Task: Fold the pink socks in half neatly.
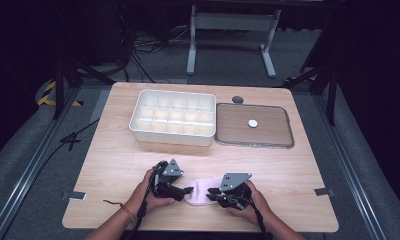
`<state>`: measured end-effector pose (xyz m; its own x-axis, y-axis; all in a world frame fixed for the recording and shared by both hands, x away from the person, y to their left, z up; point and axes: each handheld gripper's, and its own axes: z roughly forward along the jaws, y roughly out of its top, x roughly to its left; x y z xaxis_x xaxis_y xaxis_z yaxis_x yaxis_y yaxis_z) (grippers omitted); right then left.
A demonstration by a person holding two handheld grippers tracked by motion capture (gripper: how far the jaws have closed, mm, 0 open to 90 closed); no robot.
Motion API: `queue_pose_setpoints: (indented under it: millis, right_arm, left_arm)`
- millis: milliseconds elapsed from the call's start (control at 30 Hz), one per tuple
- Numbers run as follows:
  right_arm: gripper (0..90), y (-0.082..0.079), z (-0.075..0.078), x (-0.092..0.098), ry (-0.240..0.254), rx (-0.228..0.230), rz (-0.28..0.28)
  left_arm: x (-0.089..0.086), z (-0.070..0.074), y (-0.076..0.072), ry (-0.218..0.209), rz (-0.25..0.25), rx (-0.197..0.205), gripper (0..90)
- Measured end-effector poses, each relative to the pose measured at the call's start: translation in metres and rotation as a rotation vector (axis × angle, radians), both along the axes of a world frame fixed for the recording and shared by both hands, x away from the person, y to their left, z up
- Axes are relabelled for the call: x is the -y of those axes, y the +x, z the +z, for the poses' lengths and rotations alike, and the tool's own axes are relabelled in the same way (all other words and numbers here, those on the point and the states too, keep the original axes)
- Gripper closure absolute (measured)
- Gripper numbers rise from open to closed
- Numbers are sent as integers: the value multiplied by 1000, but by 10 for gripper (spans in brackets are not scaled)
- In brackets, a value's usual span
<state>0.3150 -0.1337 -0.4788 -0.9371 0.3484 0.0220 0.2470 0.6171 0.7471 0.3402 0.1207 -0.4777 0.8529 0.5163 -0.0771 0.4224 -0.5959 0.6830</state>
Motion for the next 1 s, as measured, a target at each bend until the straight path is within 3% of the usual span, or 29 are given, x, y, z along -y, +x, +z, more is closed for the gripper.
queue_pose_setpoints:
  millis: [233,433,633,733,1000]
  right_arm:
    - [782,-2,0,-1,-7,16,-6]
    - [782,-3,0,-1,-11,20,-10]
    - [781,-3,0,-2,-14,27,-10]
    - [781,-3,0,-2,-15,30,-11]
    - [801,-4,0,-5,-18,41,-23]
  left_arm:
    - [2,0,-4,13,-8,19,330]
    - [2,1,-8,-16,-57,2,568]
    - [1,0,-6,-58,-86,-55,737]
    - [0,0,-5,-63,-95,-64,800]
    - [-2,1,-2,-58,-98,-61,840]
